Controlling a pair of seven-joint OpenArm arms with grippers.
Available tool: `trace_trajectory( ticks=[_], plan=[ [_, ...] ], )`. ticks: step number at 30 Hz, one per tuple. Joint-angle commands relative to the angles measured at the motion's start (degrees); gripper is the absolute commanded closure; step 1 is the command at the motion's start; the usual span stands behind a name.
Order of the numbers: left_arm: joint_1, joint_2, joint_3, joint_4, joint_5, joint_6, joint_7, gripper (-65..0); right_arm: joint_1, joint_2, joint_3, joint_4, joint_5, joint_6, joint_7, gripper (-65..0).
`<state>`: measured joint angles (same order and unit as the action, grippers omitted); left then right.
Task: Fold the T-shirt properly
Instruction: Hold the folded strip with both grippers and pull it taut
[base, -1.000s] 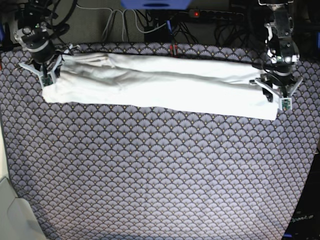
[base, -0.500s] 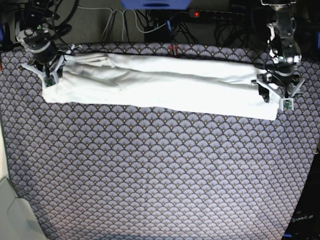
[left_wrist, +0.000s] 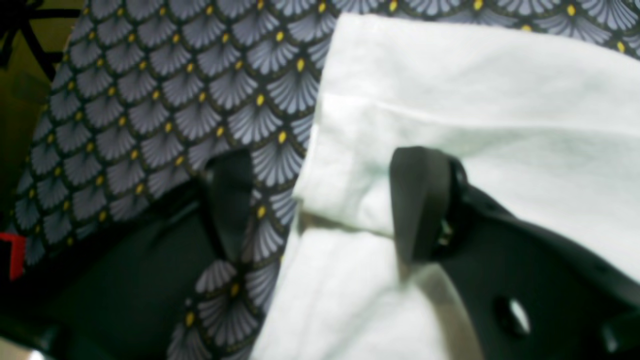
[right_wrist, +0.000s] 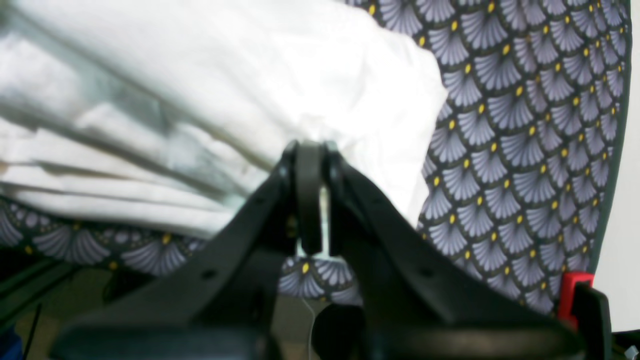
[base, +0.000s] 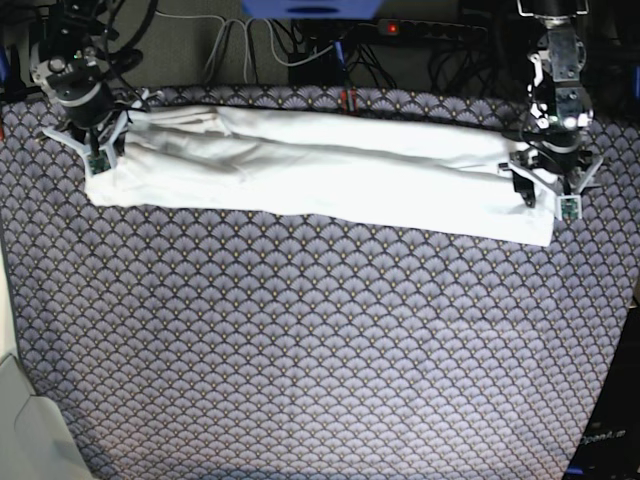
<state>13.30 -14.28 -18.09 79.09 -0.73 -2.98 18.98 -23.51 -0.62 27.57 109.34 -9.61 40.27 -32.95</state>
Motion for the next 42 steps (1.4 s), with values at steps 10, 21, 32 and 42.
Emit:
trace_trajectory(
  ticks=[10,21,32,42],
  plan=[
    [0.6,-0.4,0.5,-4.8,-8.3,-1.5,4.5,-7.8,0.1,0.6,0.1,0.9,0.4,-0.3,1.2,0.0],
    [0.3,-0.4,0.4,-8.6,-8.3,-1.5,4.4,-0.1,0.1,1.5,0.1,0.9,0.4,-0.3,0.9,0.0],
    [1.1,-0.4,0.4,-2.7,-8.3,-1.5,4.7,-0.1,0.1,1.5,0.1,0.9,0.4,-0.3,0.8,0.0],
    [2.7,-0.3,0.2,6.9,-8.3,-1.4,4.8,-0.1,0.1,1.5,0.1,0.9,0.4,-0.3,0.8,0.0]
  ],
)
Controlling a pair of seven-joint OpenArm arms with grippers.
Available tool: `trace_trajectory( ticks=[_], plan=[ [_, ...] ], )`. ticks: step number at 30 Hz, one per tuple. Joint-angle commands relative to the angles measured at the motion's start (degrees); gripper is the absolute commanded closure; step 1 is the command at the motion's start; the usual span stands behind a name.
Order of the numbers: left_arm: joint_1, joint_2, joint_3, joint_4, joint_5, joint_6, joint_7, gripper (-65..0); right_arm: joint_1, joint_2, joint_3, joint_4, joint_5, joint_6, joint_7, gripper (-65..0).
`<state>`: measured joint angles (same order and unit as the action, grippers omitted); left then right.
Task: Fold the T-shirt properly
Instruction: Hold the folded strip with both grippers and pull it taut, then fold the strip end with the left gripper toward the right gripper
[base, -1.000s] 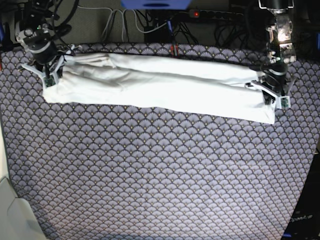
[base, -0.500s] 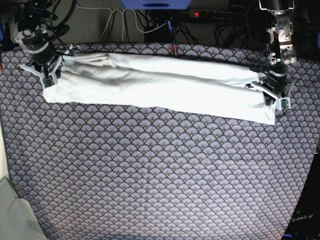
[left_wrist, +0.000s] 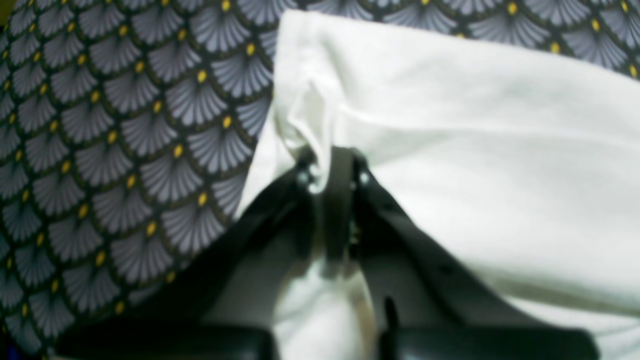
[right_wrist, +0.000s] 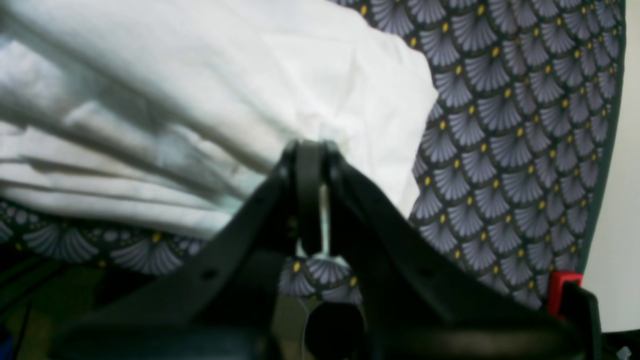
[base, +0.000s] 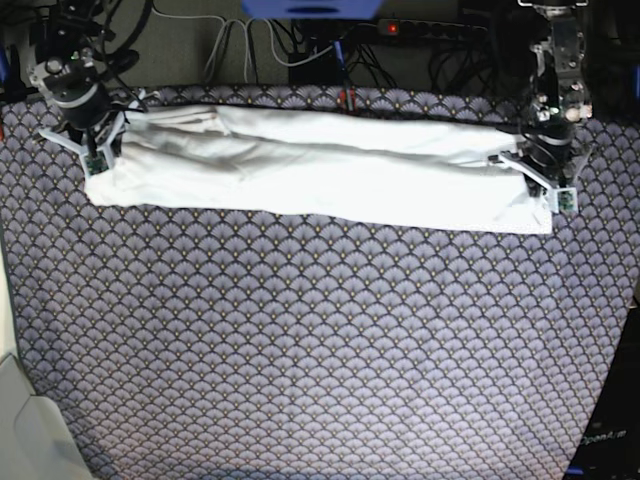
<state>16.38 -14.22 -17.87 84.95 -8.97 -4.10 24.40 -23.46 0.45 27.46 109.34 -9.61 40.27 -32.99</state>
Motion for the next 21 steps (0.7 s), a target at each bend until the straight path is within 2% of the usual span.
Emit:
trace_trajectory(
  ticks=[1,11,21],
  plan=[
    [-0.3,-0.3,0.0,2.0,0.0,-0.2,-0.6,-0.1,0.0,0.4,0.2,0.9,0.4,-0.3,0.9,0.0],
    [-0.1,-0.2,-0.1,5.0,0.0,0.1,-0.6,-0.1,0.0,0.4,0.2,0.9,0.4,-0.3,0.9,0.0],
    [4.7,2.0,-0.9,16.9,0.0,0.1,-0.5,-0.1,0.1,0.3,0.2,0.9,0.4,-0.3,1.0,0.0]
  ],
)
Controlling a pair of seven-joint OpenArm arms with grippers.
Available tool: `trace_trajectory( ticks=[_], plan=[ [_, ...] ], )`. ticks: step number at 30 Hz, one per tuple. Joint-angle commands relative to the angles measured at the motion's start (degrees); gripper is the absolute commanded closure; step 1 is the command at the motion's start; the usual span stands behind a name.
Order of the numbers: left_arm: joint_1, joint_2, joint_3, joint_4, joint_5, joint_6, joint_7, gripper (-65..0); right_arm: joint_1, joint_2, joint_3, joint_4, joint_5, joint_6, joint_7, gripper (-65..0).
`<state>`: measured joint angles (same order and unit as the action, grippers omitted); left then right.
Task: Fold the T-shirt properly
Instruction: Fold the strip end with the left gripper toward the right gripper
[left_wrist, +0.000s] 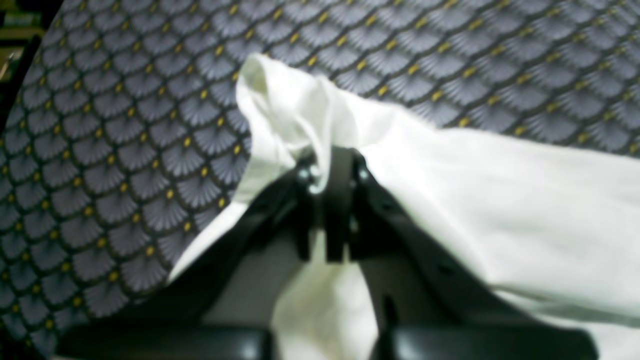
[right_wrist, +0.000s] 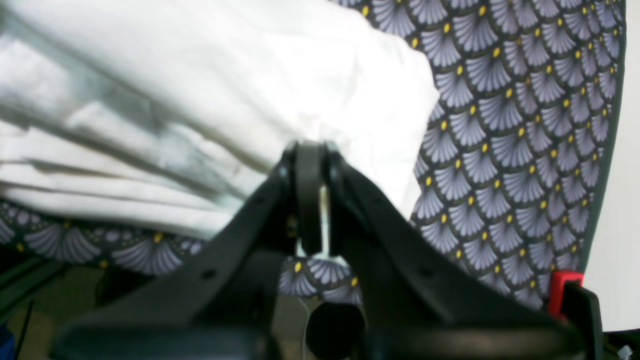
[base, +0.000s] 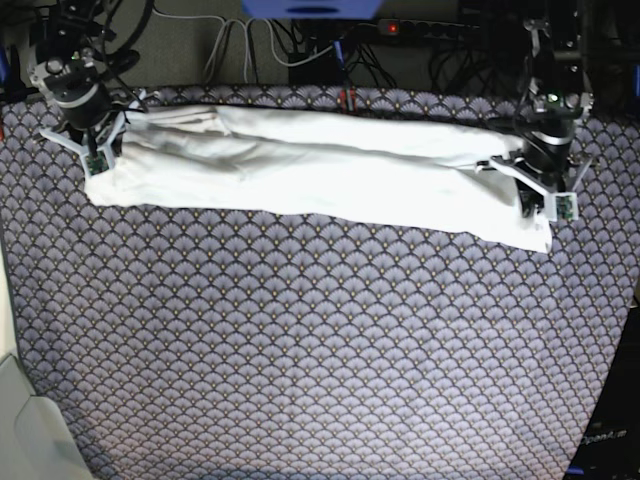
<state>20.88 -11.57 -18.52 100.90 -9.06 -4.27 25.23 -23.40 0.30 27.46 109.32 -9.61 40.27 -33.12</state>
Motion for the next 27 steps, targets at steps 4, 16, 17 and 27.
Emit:
trace_trajectory(
  ticks=[4,16,17,27],
  plan=[
    [2.2,1.9,0.0,3.8,0.0,-0.1,-1.3,-0.1,0.1,0.5,0.2,0.9,0.4,-0.3,1.3,0.0],
    [3.7,7.1,14.8,6.8,0.4,0.5,-1.3,-0.1,0.7,0.5,-1.0,0.9,0.4,-0.3,0.9,0.0],
    [3.7,7.8,15.8,6.8,0.4,0.5,-1.3,-0.1,0.7,0.5,-1.0,0.9,0.4,-0.3,0.9,0.0],
    [0.3,11.6,33.0,5.5,0.5,5.7,-1.3,-0.1,0.7,0.5,-1.0,0.9,0.3,-0.3,0.9,0.0]
  ],
)
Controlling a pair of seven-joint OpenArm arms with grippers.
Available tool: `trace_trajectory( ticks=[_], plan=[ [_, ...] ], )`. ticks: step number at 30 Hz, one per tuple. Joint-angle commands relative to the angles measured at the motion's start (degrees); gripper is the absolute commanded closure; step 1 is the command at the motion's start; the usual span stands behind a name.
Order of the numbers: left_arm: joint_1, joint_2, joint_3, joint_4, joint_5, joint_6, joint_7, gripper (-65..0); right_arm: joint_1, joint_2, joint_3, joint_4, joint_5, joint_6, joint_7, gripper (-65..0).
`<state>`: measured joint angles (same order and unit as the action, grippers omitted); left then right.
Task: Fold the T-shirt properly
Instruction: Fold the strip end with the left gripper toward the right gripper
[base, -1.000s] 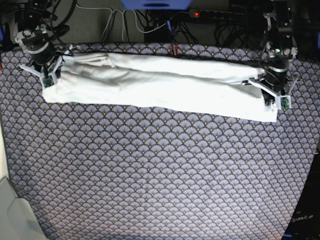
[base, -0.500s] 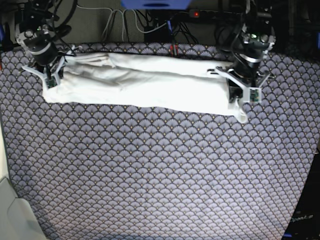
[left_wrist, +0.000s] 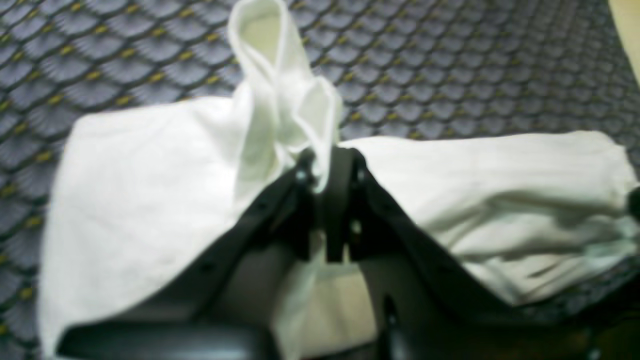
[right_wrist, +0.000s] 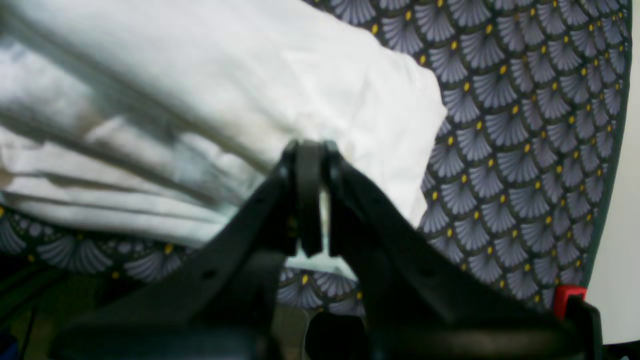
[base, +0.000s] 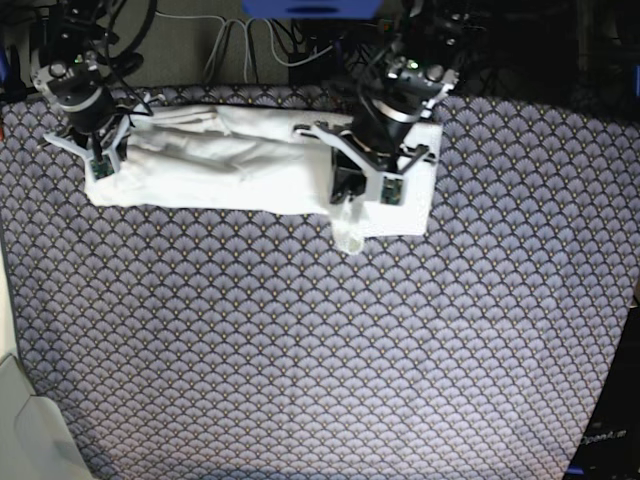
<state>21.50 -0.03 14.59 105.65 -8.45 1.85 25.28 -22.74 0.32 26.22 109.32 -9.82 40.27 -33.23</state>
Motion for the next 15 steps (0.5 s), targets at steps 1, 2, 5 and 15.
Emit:
trace_trajectory(
  ticks=[1,2,5,15],
  plan=[
    [-1.1,-0.3,1.9,0.2,-0.1,1.3,-1.4,-0.1,0.0,0.5,0.2,0.9,0.5,-0.3,1.0,0.0],
    [-1.7,-0.5,3.5,-0.5,-0.3,2.7,-1.4,-0.1,0.0,0.6,0.2,0.9,0.5,-0.3,1.0,0.0],
    [-3.3,-0.5,7.1,-2.8,-0.3,5.3,-1.4,-0.1,0.0,1.3,0.2,0.9,0.5,-0.3,1.0,0.0],
    [-7.8,0.7,13.6,-8.9,-0.6,5.8,-1.7,-0.1,-0.2,1.8,0.3,0.9,0.5,-0.3,0.9,0.0]
  ],
)
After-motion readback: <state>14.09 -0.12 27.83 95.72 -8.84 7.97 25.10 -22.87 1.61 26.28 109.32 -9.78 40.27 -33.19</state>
